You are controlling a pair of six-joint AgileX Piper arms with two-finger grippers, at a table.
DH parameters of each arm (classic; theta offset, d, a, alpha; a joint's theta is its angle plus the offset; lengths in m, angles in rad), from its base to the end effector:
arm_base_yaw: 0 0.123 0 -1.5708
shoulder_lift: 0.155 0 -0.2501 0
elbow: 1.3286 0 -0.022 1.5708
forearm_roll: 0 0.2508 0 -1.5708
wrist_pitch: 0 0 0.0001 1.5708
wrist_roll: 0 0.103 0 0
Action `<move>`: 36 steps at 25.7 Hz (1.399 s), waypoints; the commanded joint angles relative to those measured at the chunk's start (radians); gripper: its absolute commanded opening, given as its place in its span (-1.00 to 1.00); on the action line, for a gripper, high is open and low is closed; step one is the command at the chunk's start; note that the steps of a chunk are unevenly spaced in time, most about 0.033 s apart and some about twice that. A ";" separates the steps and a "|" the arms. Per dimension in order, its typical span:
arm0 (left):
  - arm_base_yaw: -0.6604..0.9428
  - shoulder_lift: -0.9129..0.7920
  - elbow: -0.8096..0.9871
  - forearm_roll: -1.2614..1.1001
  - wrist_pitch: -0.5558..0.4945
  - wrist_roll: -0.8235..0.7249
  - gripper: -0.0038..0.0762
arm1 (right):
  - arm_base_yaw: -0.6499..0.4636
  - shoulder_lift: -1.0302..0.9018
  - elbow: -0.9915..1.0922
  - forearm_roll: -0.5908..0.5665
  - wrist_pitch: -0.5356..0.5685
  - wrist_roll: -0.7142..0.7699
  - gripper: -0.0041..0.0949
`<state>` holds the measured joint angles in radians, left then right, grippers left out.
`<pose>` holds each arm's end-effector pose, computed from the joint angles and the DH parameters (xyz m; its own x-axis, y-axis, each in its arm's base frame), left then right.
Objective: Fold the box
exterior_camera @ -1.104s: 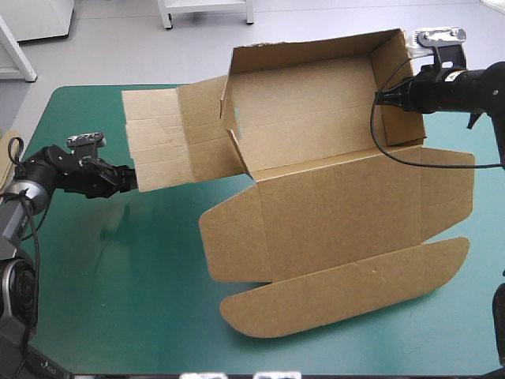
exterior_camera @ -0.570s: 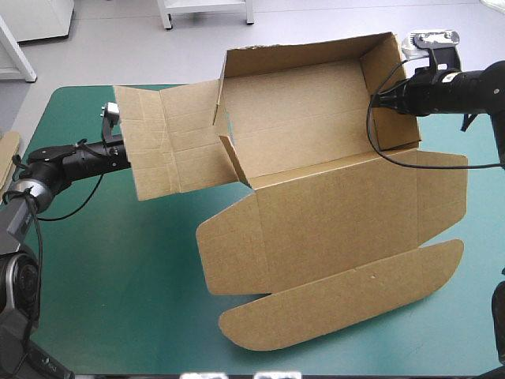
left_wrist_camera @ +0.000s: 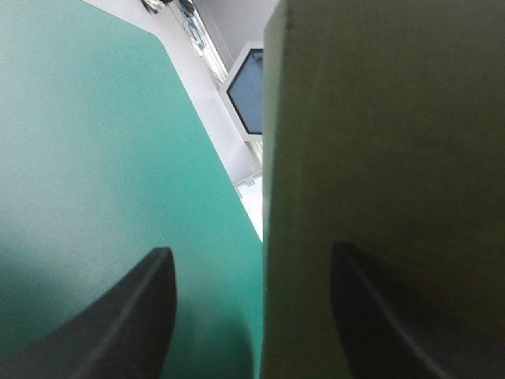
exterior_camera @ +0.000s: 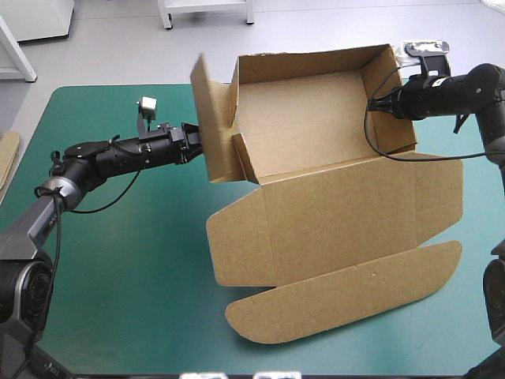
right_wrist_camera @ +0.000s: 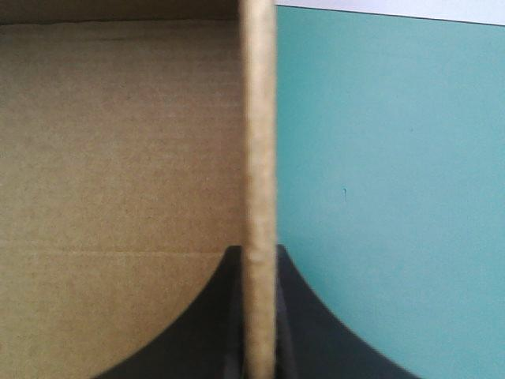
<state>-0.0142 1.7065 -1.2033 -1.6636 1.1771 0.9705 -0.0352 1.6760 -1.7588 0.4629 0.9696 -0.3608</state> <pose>0.3482 -0.0997 0.2735 -0.8052 -0.2808 -0.5224 0.4616 0.2563 -0.8493 0.3791 0.0246 0.3637 -0.6561 -0.0565 -0.7526 -0.2946 0.9373 0.1864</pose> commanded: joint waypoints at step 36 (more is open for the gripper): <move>-0.299 -0.053 -0.499 0.874 -0.252 -0.652 0.21 | 0.113 0.023 -0.028 -0.069 -0.057 0.208 -0.94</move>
<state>-0.3034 1.7016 -1.6676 -0.8196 0.9586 0.3736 0.0370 1.7416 -1.7577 0.3458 0.9497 -0.2002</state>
